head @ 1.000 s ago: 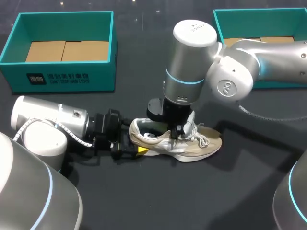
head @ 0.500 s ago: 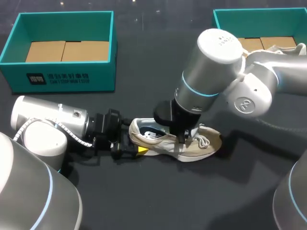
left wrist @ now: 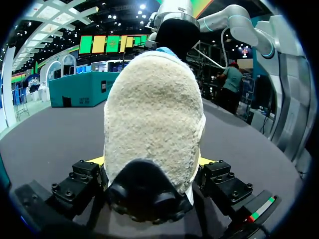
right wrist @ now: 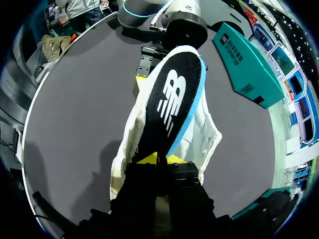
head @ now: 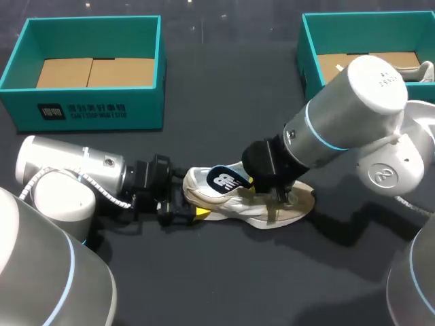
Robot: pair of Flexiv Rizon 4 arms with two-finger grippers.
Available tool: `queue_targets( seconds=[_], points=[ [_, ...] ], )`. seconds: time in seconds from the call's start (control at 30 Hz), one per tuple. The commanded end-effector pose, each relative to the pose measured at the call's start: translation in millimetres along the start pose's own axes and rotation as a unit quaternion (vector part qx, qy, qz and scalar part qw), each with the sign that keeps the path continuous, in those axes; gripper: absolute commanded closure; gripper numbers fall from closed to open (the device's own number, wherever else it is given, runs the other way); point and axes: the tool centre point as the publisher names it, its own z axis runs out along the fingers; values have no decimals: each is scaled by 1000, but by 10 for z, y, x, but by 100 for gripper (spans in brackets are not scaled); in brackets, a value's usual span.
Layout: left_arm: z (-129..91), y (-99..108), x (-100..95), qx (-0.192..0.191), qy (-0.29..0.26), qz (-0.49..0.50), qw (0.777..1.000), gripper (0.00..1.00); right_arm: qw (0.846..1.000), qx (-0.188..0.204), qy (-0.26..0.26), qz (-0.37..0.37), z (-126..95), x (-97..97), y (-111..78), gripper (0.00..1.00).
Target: Take the shoe out of the shoebox, open the shoe tongue, remove and reinsert the insole, then place the shoe into the shoebox
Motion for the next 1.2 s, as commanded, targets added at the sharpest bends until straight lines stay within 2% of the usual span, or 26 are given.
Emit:
queue_targets(
  seconds=[0.03, 0.4, 0.67, 0.83, 0.87, 0.97, 1.0, 1.17, 1.2],
  points=[
    [-7, 42, 7, -1, -1, 0, 1000, 100, 998, -66, 12, -22, -110, -55, 4, 100],
    [-7, 42, 7, -1, -1, 0, 1000, 100, 991, -62, 71, -95, -58, -353, 499, 100],
    [-7, 42, 7, -1, -1, 0, 1000, 100, 988, -57, 100, -108, -2, -419, 672, 100],
    [-7, 42, 7, -1, -1, 0, 1000, 100, 989, -52, 106, -92, -25, -424, 667, 100],
    [-7, 42, 7, -1, -1, 0, 1000, 100, 989, -50, 107, -85, -34, -423, 662, 95],
    [-7, 42, 7, -1, -1, 0, 1000, 100, 990, -47, 107, -76, -64, -420, 656, 55],
    [-7, 42, 7, -1, -1, 0, 1000, 100, 990, -47, 107, -74, -75, -420, 657, 51],
    [-7, 42, 7, -1, -1, 0, 1000, 100, 991, -59, 105, -53, -121, -424, 648, 42],
    [-7, 42, 7, -1, -1, 0, 1000, 100, 991, -62, 106, -46, -128, -427, 649, 36]
  ],
)
